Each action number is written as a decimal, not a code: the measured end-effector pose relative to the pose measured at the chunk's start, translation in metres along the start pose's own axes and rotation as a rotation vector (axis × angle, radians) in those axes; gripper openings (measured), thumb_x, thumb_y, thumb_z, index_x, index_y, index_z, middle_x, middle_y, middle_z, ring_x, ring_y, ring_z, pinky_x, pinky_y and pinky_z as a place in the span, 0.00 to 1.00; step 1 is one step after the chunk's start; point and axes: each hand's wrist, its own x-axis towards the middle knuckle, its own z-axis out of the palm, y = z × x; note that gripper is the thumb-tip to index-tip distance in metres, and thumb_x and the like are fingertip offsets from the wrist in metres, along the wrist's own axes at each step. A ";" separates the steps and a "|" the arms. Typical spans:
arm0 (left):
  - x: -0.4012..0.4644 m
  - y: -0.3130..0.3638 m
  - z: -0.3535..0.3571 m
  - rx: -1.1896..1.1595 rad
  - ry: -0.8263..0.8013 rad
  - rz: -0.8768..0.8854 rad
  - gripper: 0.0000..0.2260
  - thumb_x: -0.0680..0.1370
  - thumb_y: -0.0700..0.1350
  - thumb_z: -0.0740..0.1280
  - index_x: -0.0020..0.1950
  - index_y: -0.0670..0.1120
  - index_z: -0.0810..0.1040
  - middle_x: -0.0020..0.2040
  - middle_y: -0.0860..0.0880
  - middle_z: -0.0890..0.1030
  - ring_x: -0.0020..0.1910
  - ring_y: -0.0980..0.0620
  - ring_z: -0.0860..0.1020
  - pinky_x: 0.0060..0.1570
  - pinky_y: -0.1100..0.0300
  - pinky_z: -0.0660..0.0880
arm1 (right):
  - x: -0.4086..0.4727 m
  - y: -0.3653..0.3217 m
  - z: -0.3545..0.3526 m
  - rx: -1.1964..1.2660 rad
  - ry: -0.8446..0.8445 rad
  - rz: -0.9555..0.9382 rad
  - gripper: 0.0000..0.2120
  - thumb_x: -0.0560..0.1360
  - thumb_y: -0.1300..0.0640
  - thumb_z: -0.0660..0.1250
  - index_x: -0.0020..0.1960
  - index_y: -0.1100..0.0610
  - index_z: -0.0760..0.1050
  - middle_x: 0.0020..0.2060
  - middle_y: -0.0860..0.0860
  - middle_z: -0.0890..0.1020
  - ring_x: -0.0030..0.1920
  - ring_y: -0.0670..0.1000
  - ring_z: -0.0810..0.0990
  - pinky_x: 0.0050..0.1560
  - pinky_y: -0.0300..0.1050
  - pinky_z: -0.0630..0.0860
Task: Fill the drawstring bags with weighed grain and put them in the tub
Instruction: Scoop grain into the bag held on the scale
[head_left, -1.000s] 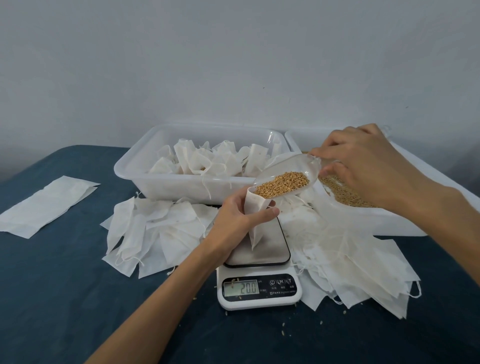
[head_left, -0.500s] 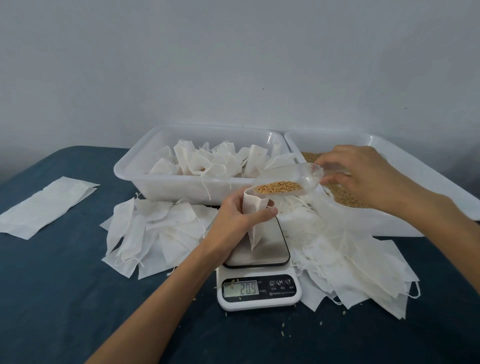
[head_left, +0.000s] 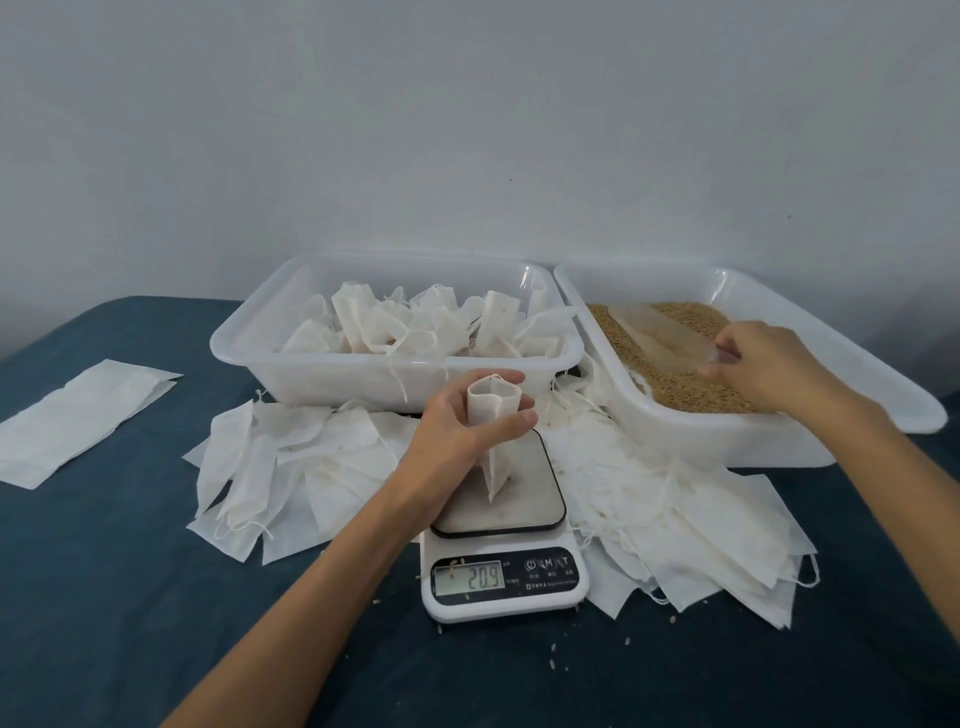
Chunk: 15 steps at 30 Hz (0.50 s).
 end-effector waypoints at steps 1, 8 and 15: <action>0.000 0.000 0.000 -0.004 -0.008 -0.002 0.20 0.72 0.46 0.78 0.63 0.50 0.82 0.56 0.46 0.87 0.56 0.50 0.85 0.53 0.60 0.78 | 0.004 0.003 0.004 -0.058 -0.031 0.034 0.10 0.77 0.57 0.72 0.45 0.63 0.78 0.41 0.56 0.81 0.40 0.54 0.77 0.38 0.46 0.71; 0.000 -0.002 0.001 0.017 -0.016 -0.005 0.26 0.70 0.51 0.80 0.67 0.53 0.79 0.56 0.46 0.86 0.55 0.51 0.84 0.57 0.48 0.78 | 0.024 -0.002 0.024 -0.313 -0.261 0.113 0.09 0.74 0.55 0.74 0.49 0.60 0.80 0.45 0.55 0.82 0.46 0.56 0.80 0.45 0.47 0.76; -0.002 -0.001 0.002 0.042 0.006 -0.008 0.25 0.72 0.47 0.79 0.68 0.54 0.78 0.56 0.48 0.86 0.55 0.51 0.84 0.62 0.40 0.78 | 0.013 -0.022 0.022 -0.399 -0.230 0.098 0.07 0.75 0.59 0.70 0.40 0.59 0.74 0.36 0.53 0.77 0.34 0.52 0.73 0.34 0.44 0.67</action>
